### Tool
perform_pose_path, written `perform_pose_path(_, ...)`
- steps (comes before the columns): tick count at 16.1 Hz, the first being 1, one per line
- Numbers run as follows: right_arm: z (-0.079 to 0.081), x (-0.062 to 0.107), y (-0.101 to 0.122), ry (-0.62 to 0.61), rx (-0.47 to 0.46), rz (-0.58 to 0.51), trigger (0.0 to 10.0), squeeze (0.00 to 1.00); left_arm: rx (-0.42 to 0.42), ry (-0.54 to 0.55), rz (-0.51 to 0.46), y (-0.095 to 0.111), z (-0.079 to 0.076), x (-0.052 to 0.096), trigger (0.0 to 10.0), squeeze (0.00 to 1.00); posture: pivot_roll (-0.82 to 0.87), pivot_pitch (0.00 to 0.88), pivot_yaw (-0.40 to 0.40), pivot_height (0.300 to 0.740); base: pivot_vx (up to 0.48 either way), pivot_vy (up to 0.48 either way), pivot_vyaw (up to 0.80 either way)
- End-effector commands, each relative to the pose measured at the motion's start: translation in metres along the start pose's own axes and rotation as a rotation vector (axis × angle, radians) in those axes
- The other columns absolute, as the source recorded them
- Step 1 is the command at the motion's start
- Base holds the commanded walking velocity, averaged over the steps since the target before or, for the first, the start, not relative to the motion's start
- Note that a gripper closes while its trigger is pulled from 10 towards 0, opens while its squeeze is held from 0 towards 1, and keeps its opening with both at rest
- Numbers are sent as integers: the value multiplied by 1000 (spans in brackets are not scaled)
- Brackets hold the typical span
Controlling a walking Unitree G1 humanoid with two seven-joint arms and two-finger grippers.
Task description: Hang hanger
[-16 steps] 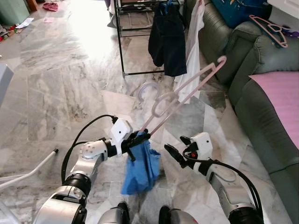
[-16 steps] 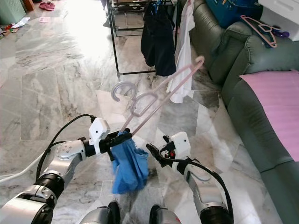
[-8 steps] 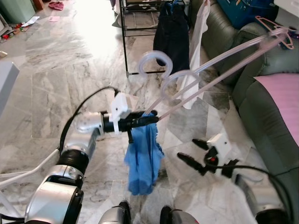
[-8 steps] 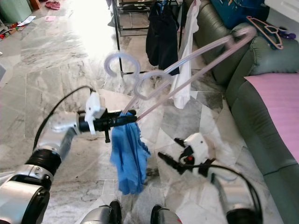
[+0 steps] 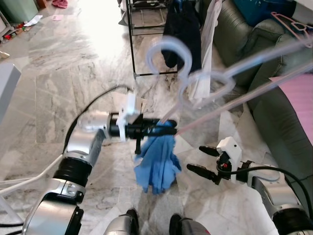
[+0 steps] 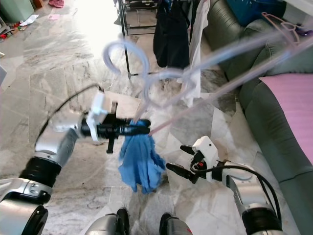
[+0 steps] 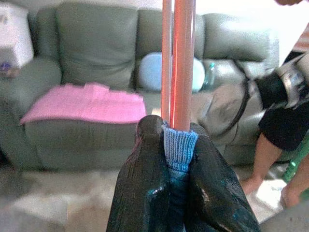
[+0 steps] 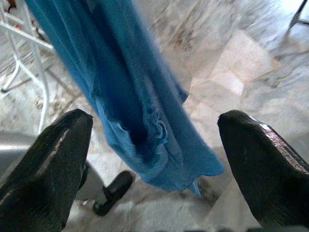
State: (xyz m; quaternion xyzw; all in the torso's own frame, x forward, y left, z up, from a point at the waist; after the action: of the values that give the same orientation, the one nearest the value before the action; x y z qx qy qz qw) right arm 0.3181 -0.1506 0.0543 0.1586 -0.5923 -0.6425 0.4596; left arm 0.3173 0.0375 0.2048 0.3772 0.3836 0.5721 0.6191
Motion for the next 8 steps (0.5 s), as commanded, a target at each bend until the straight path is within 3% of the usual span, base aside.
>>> perform_pose_path(1, 0, 1, -10, 21, 10, 63, 10000, 0, -46, -35, -41, 19, 2, -6, 10000, 0, -151, 237, -3, 740, 0, 0, 0)
perform_pose_path(8, 0, -15, -14, 64, 16, 122, 10000, 0, -61, -72, -126, 56, -4, -20, 10000, 0, -143, 244, 4, 740, 0, 0, 0)
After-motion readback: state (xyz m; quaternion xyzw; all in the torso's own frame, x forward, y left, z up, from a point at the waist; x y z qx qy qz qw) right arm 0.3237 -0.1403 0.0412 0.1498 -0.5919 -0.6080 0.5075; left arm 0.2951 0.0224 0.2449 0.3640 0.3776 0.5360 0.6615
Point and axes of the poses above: a point about 5 cm out from each wrist's last joint towards the gripper, its own x axis pointing back from the gripper into the wrist, its own y axis along the axis of the wrist's last joint, z = x × y, the point moved 6 cm from there along -x, pointing out of the wrist towards the gripper, and after that the axes turned 13 degrees about -x, right-handed, at the moved point
